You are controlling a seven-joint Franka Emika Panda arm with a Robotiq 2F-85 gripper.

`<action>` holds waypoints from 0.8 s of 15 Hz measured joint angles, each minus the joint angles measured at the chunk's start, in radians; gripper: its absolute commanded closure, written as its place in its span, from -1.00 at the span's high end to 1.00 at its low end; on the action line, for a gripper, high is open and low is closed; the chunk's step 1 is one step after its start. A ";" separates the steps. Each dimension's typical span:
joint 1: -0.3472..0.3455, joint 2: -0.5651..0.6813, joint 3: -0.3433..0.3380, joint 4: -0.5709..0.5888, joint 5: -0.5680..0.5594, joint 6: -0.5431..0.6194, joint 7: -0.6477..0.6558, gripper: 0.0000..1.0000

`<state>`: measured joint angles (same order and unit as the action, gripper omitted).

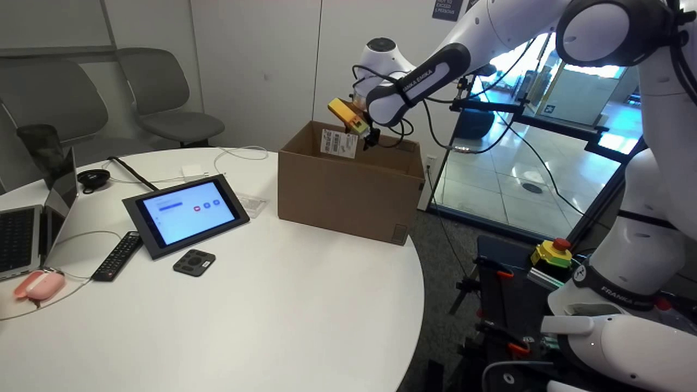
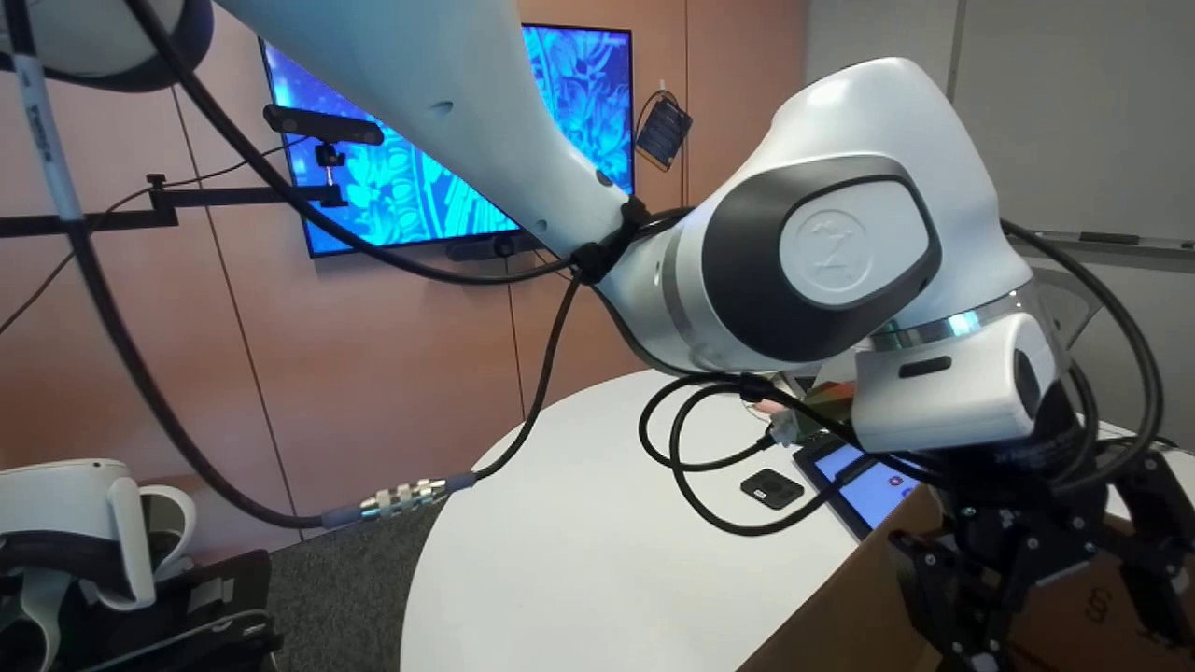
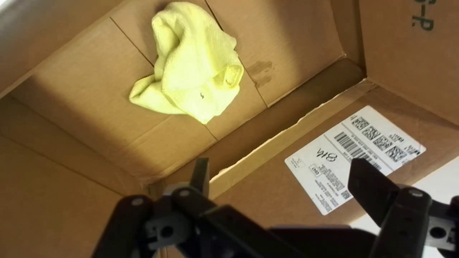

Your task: Put the marker on the towel, fold the towel, and then put the folded towel in the box

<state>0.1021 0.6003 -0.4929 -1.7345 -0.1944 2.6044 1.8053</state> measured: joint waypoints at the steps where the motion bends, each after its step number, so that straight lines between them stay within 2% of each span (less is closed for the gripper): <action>1: 0.005 0.000 0.015 0.004 -0.021 0.000 -0.002 1.00; 4: 0.052 -0.001 0.040 0.015 -0.116 0.006 -0.002 1.00; 10: 0.212 -0.016 0.049 0.007 -0.352 0.017 0.009 1.00; 12: 0.237 -0.046 0.085 -0.021 -0.393 0.021 -0.014 1.00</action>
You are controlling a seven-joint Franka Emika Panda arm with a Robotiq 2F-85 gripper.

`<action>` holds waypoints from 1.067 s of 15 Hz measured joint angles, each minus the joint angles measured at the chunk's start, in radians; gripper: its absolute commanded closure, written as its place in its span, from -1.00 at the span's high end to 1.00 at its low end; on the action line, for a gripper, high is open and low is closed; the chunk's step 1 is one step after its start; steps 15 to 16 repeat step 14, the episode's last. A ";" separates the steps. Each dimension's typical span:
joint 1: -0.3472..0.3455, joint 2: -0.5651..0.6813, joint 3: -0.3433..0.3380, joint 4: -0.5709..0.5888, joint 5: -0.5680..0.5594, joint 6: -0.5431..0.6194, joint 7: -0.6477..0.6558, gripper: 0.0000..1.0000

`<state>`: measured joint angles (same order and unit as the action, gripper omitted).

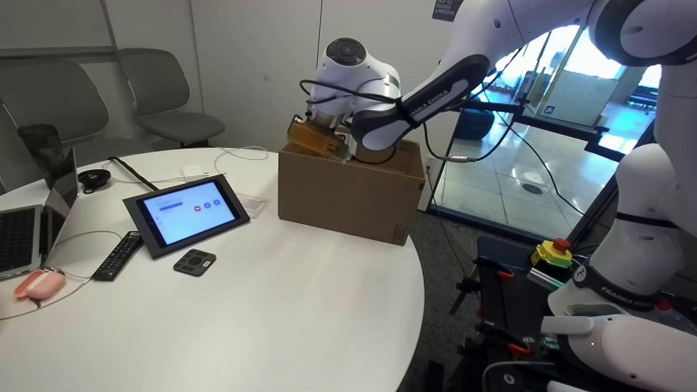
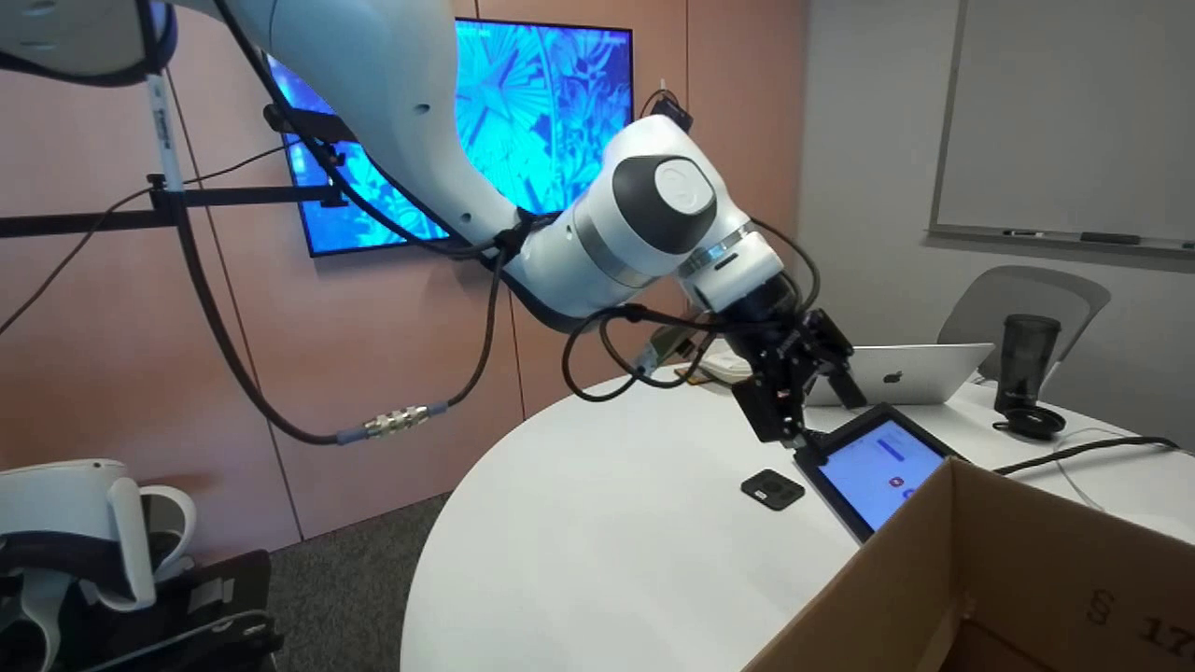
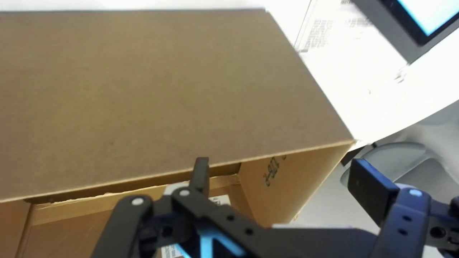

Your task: Put the marker on the towel, fold the towel, and then put the folded towel in the box

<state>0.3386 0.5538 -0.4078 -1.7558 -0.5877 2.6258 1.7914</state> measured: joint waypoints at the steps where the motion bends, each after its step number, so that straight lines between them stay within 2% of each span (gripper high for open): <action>1: -0.002 -0.022 0.035 -0.022 0.000 0.000 -0.029 1.00; 4: -0.031 -0.108 0.147 -0.116 0.023 0.011 -0.129 1.00; 6: -0.066 -0.171 0.221 -0.188 0.085 0.030 -0.225 1.00; 10: -0.189 -0.282 0.392 -0.312 0.319 0.021 -0.515 1.00; 12: -0.261 -0.319 0.490 -0.351 0.448 -0.027 -0.663 1.00; 16: -0.257 -0.324 0.486 -0.356 0.465 -0.035 -0.682 1.00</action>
